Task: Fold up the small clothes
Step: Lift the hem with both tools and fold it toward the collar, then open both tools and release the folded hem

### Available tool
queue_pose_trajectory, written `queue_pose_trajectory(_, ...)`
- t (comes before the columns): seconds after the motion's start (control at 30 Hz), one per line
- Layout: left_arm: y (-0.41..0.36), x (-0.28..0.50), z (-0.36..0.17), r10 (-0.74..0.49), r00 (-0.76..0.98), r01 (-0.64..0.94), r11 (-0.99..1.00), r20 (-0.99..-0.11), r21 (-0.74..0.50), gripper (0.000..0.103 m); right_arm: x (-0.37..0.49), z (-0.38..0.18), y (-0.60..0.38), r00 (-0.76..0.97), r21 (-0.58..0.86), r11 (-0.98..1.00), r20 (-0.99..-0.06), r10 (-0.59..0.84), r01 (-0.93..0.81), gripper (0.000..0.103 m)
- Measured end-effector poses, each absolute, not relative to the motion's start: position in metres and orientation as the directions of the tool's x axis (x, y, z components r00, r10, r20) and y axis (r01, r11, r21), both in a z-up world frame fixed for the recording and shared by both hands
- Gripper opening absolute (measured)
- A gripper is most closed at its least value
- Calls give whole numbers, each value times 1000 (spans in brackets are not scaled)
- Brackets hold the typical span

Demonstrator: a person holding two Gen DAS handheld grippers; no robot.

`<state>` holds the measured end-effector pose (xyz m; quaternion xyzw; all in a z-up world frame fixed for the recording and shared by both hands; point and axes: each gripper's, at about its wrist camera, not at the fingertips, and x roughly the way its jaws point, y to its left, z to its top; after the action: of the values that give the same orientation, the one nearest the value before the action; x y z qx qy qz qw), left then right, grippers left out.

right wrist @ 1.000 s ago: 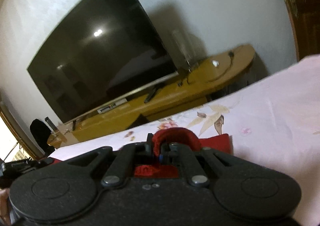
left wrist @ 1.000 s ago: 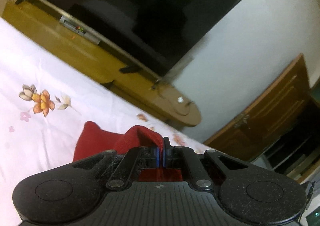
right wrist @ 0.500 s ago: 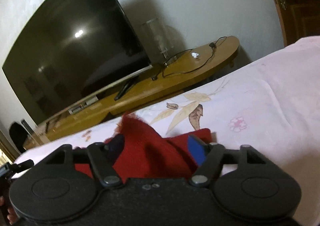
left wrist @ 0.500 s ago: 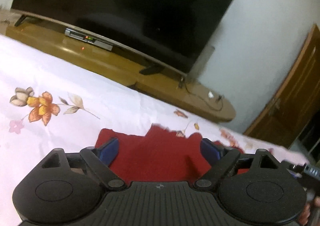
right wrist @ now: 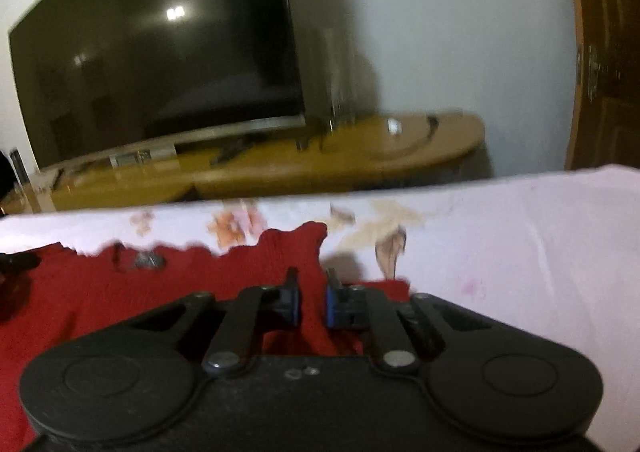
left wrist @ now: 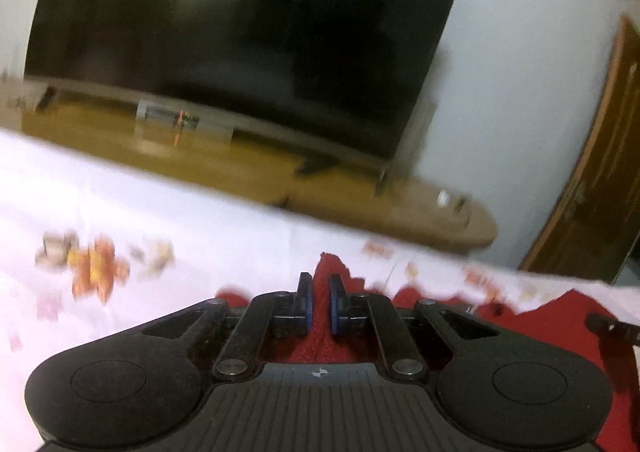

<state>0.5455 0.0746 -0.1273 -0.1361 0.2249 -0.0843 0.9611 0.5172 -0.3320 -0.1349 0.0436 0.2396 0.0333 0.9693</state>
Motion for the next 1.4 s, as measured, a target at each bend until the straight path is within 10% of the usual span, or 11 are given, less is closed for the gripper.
queue_pose_trajectory(0.4,74,581,-144,-143,783,-10,970,-605,-242,9,543,-157,-338,823,61,997,-568,-4,47,28)
queue_pose_trajectory(0.57,80,545,-112,-198,867,47,946,-456,-322,50,516,-130,-342,889,117,993,-453,61,-9,51)
queue_pose_trajectory(0.8,-15,554,-117,-382,784,294,923,-489,-249,66,553,-133,-253,796,111,962,-542,268,-248,45)
queue_pose_trajectory(0.87,-11,562,-139,-330,740,249,944,-587,-216,66,563,-147,-242,769,107,961,-580,268,-255,47)
queue_pose_trajectory(1.4,56,535,-119,-159,828,111,986,-538,-121,69,529,-142,-324,835,48,995,-540,104,-92,53)
